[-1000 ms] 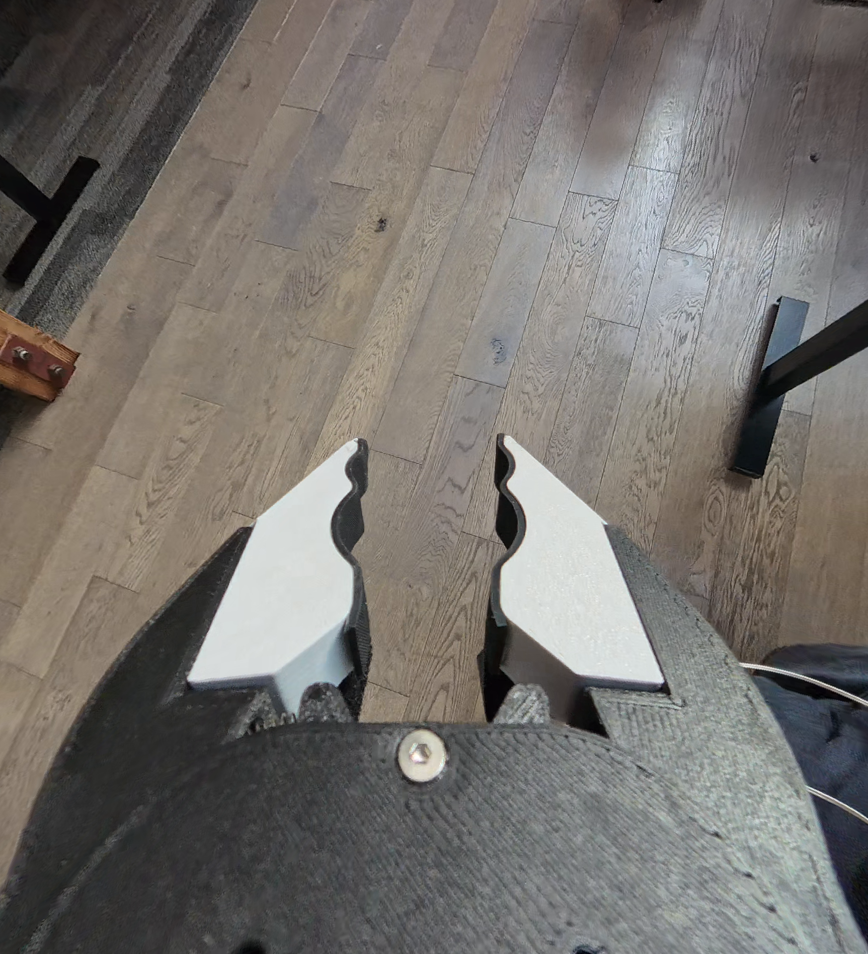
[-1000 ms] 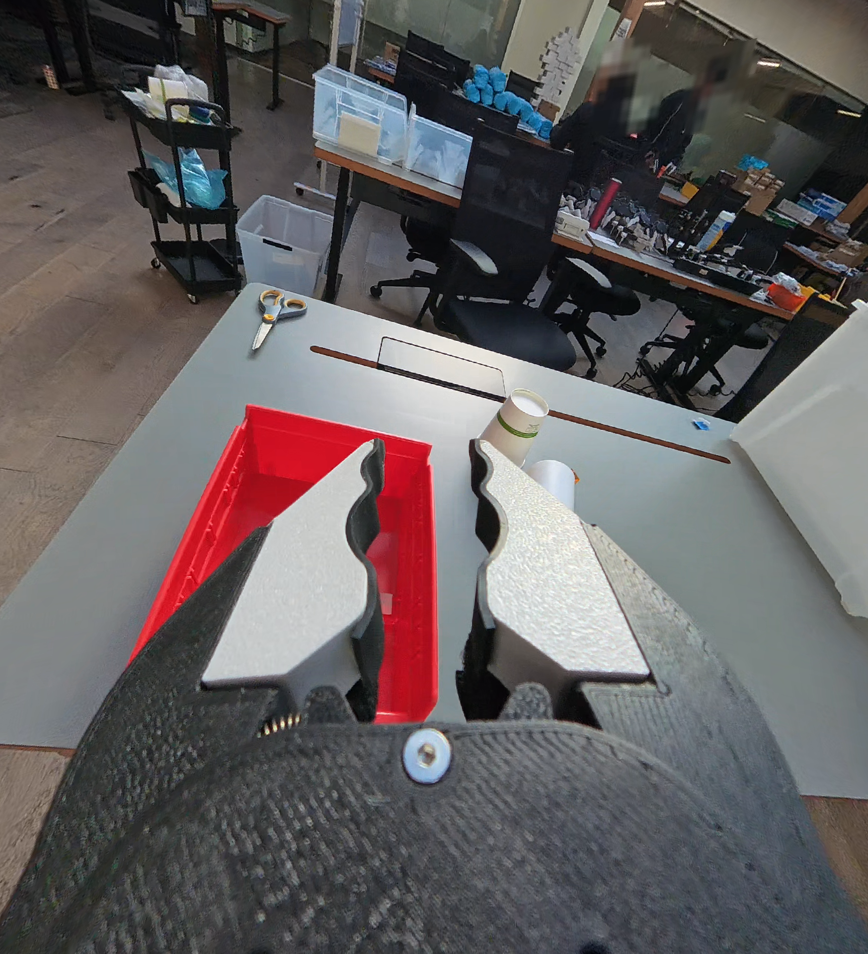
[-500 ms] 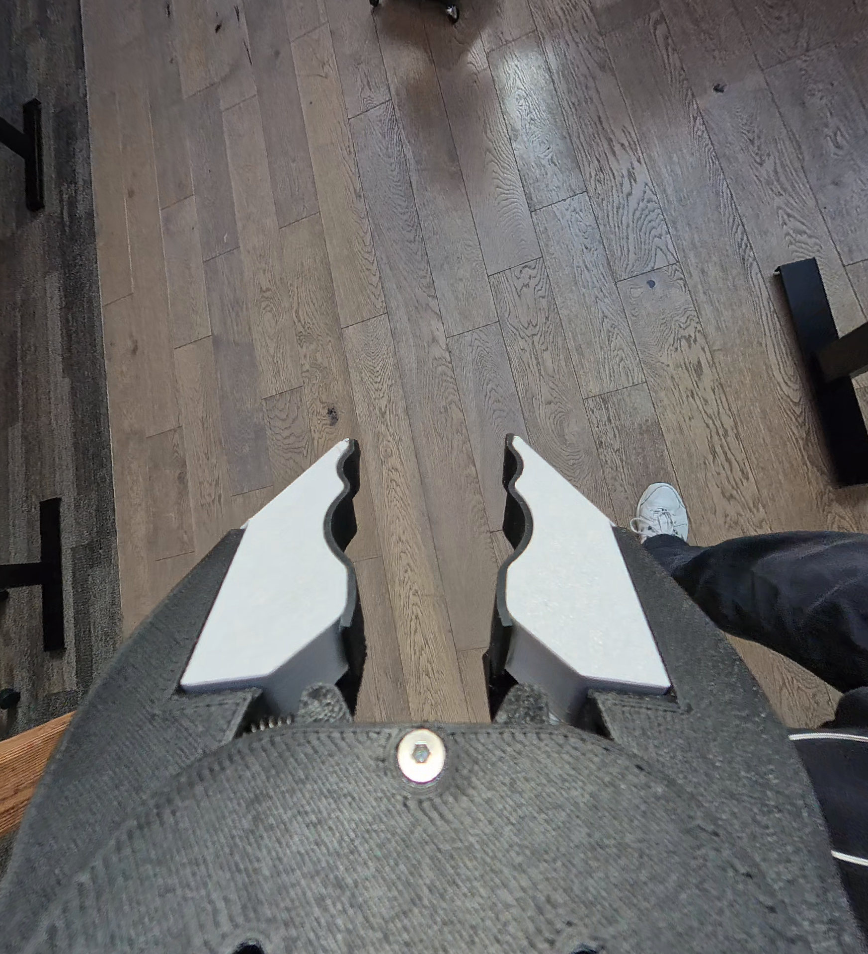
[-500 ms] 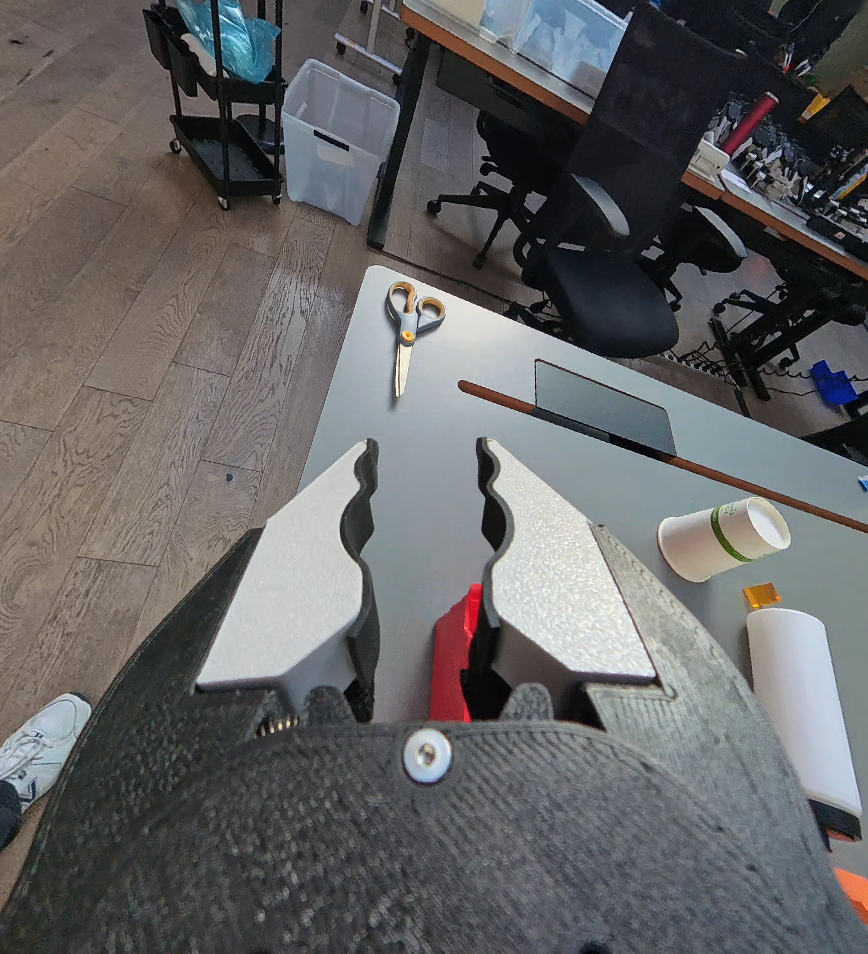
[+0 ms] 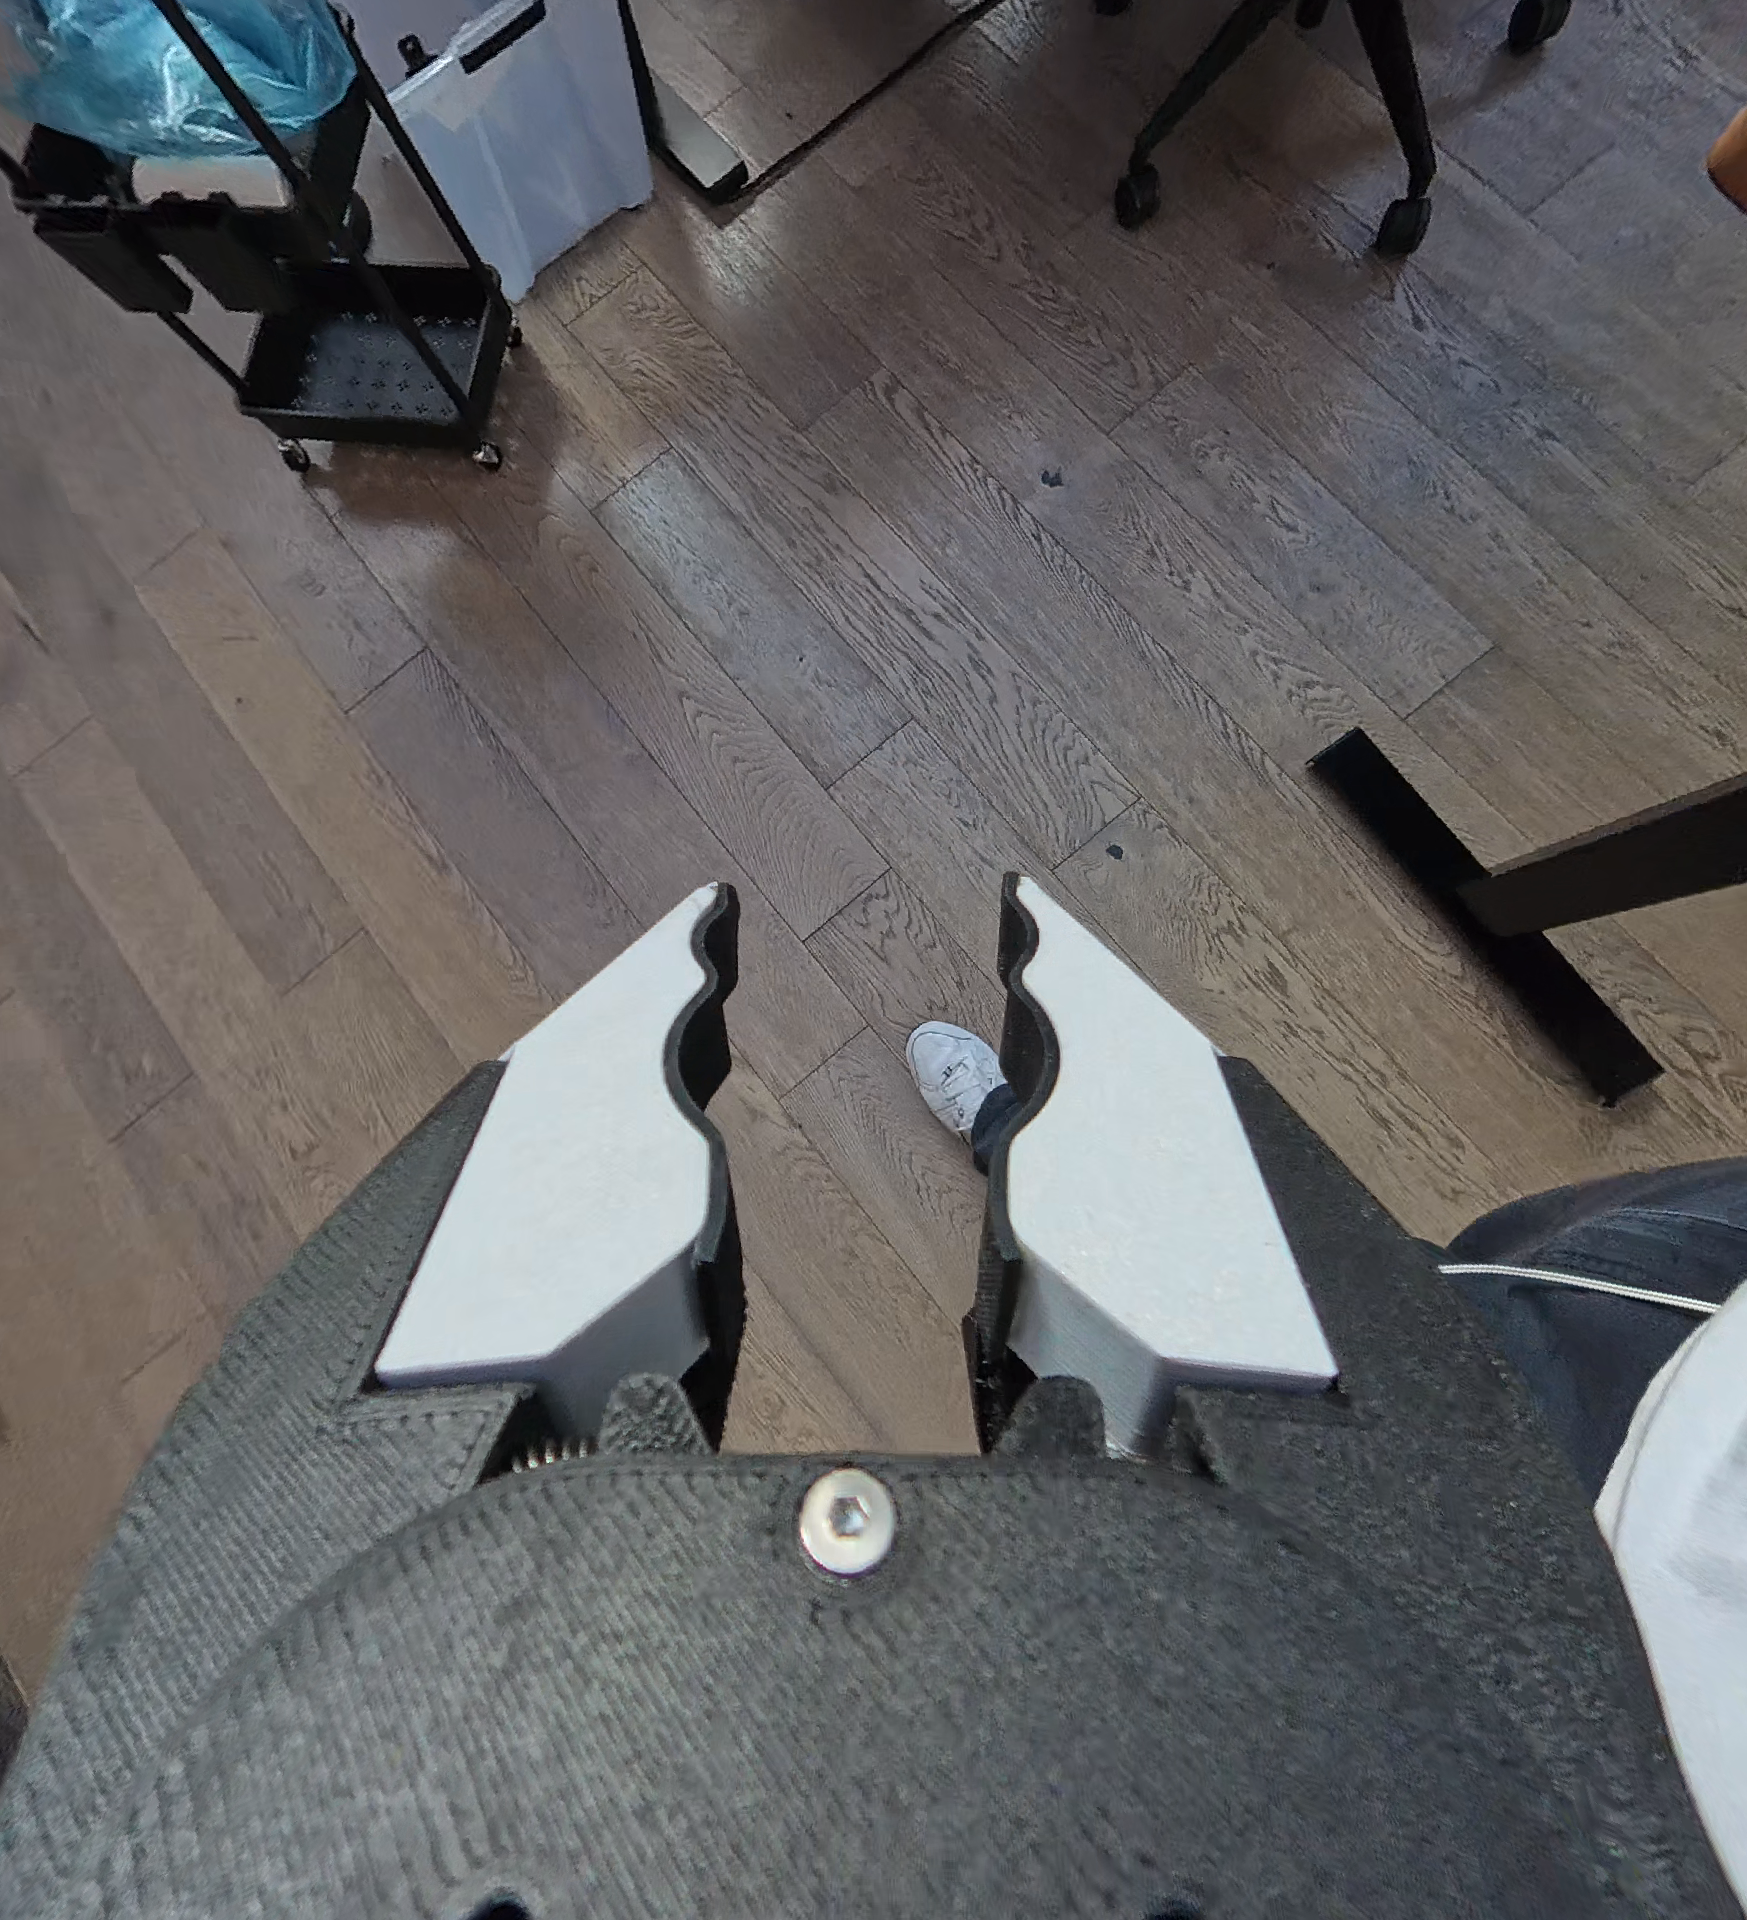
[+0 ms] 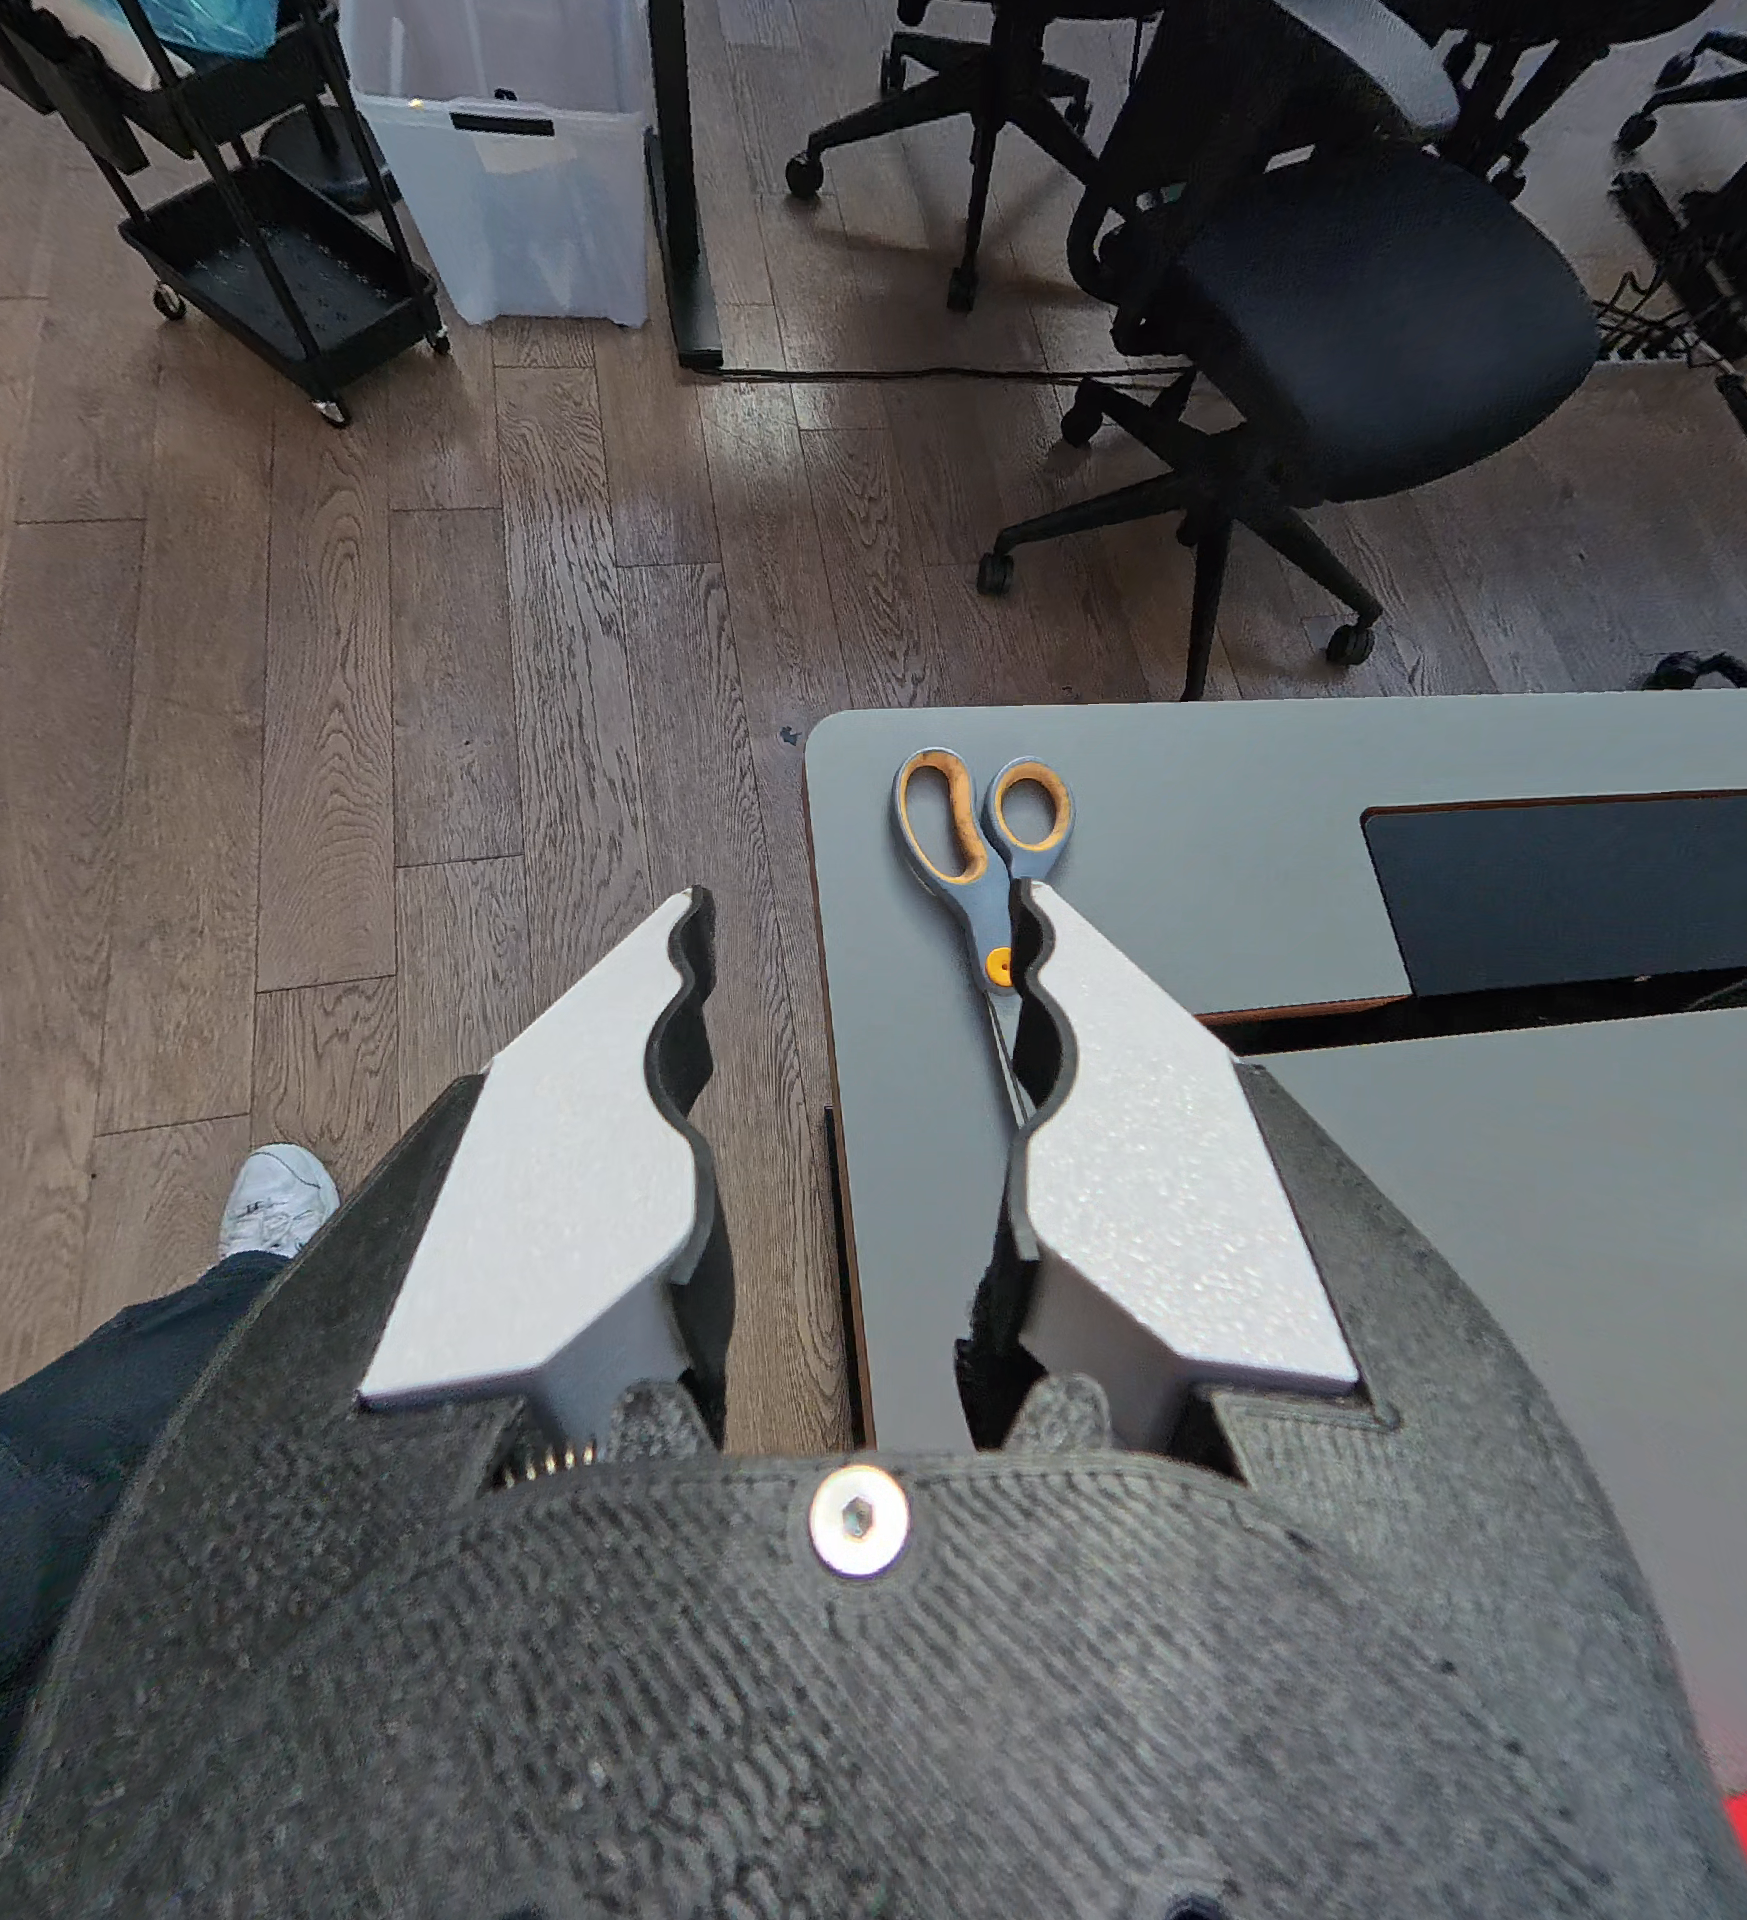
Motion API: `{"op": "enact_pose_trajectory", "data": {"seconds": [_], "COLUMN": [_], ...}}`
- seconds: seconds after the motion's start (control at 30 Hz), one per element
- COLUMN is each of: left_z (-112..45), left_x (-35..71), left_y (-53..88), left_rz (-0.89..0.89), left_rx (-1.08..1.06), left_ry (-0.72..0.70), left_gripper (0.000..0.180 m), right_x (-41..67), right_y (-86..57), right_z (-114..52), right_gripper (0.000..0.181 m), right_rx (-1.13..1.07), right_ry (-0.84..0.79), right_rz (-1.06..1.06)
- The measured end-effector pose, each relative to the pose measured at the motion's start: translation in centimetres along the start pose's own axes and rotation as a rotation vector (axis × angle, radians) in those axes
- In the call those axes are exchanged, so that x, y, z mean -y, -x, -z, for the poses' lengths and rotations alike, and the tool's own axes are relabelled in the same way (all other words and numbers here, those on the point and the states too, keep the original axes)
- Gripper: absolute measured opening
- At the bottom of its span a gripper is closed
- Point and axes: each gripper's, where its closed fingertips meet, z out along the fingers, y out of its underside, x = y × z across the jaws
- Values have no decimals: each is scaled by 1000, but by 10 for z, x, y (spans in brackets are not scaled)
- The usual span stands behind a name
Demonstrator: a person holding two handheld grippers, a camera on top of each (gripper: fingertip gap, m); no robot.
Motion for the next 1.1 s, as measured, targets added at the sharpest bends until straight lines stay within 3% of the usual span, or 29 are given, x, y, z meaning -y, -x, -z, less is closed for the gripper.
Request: {"op": "enact_pose_trajectory", "data": {"seconds": [0.2,0.4,0.6,0.73,0.93,1.1], "left_z": [-170,-284,-408,-477,-561,-640], "left_x": [151,343,477,534,632,701], "left_y": [19,-23,-95,-145,-220,-305], "left_rz": [-387,-736,-761,-807,-948,-1099], "left_rx": [-266,-451,-570,-666,-812,-1005], "left_ry": [49,-33,-98,-72,-56,-81], "left_gripper": [47,48,47,42,39,37], "right_x": [4,28,60,82,100,90], "right_y": [10,-35,-159,-224,-278,-297], "right_z": [-64,-85,-153,-208,-222,-224], "right_gripper": [53,47,34,34,33,32], "right_rx": [-143,-315,-510,-513,-626,-811], "right_ry": [138,191,168,238,374,407], "right_rz": [-148,-314,-381,-478,-434,-640]}}
